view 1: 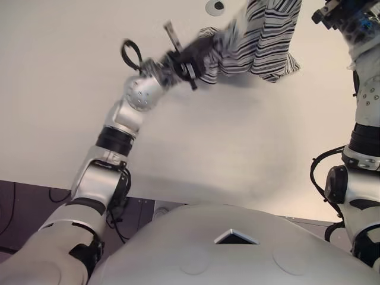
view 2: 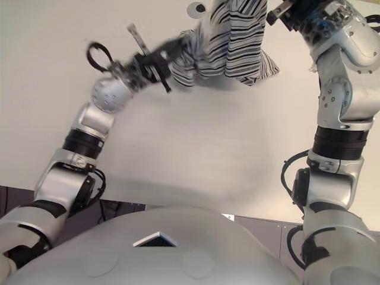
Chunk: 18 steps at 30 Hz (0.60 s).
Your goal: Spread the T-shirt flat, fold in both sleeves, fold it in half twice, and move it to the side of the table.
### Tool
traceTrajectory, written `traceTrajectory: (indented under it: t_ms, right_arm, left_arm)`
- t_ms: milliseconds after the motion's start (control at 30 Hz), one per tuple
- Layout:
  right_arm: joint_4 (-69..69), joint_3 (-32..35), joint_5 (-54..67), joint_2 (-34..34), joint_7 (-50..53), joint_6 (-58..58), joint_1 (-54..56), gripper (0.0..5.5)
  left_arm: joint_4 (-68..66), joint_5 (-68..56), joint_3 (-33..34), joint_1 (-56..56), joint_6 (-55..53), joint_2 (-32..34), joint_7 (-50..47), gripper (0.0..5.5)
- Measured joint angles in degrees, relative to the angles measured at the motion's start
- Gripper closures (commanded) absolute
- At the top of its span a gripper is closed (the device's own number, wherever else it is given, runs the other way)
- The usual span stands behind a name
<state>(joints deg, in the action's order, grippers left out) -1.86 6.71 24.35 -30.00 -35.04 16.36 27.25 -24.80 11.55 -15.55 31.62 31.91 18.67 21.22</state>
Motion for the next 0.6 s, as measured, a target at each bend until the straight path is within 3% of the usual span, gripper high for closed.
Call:
traceTrajectory:
  t_ms: [133, 333, 500, 600]
  right_arm:
    - [10.59, -0.86, -5.63, 0.22, 0.31, -7.16, 4.95, 5.5]
    - [39.51, -5.68, -15.7, 2.89, 1.21, -21.57, 22.32, 5.5]
    - [67.63, -7.49, -23.41, 4.95, 7.35, -29.29, 39.72, 5.5]
    - [74.63, -6.79, -25.01, 4.96, 11.89, -28.99, 46.09, 5.5]
  left_arm:
    - [-14.18, 0.87, 3.25, 16.46, -1.64, 4.08, -0.19, 5.46]
    - [-40.46, 3.82, 2.26, 30.61, -4.54, 1.66, 0.59, 5.46]
    - [-50.61, 8.55, 0.24, 43.13, -9.4, -0.46, 0.21, 5.46]
    - [-52.73, 9.42, 0.64, 47.84, -13.48, -1.22, -2.6, 5.46]
